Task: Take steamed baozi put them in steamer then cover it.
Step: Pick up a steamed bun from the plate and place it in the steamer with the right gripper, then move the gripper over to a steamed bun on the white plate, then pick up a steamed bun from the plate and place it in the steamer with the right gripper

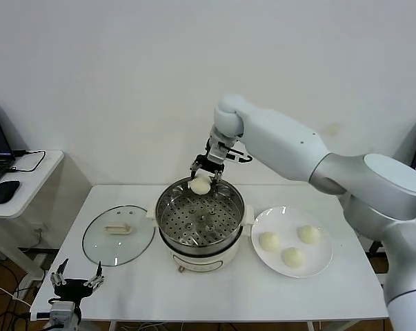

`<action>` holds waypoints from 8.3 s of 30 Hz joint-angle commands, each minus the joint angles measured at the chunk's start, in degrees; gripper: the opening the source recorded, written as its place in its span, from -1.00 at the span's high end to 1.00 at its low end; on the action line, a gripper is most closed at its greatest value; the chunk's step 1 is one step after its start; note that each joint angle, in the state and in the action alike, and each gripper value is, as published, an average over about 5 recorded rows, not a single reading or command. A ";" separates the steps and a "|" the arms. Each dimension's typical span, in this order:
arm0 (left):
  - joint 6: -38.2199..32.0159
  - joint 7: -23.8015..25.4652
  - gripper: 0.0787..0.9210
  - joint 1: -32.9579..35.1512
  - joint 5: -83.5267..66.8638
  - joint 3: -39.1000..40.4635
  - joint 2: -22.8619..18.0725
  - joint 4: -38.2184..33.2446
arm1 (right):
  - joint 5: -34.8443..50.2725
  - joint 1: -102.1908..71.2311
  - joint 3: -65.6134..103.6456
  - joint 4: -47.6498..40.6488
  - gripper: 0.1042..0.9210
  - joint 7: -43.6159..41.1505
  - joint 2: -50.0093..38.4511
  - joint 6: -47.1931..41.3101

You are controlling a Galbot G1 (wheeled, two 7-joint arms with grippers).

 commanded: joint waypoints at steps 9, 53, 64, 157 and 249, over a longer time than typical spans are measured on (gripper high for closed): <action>0.01 -0.05 -0.77 -0.21 0.18 0.26 -0.30 0.70 | -9.03 -2.98 0.71 -3.44 -0.23 2.97 2.63 4.84; -0.04 0.19 -0.77 -1.10 0.33 0.80 -0.03 2.76 | 11.64 0.14 3.31 0.02 -0.76 0.41 -4.56 -8.14; 0.26 0.79 -0.77 -0.93 0.26 1.98 0.74 2.26 | 28.95 7.99 -3.58 21.23 -0.76 -2.15 -27.38 -39.43; 1.54 1.16 -0.77 1.66 -0.92 1.71 0.54 0.82 | 5.95 -30.25 16.73 14.35 -0.76 1.51 -26.72 -64.35; 1.79 0.84 -0.77 0.97 -3.15 1.77 -0.50 -4.06 | 20.44 -5.74 -1.10 2.54 -0.34 -5.45 7.64 -73.73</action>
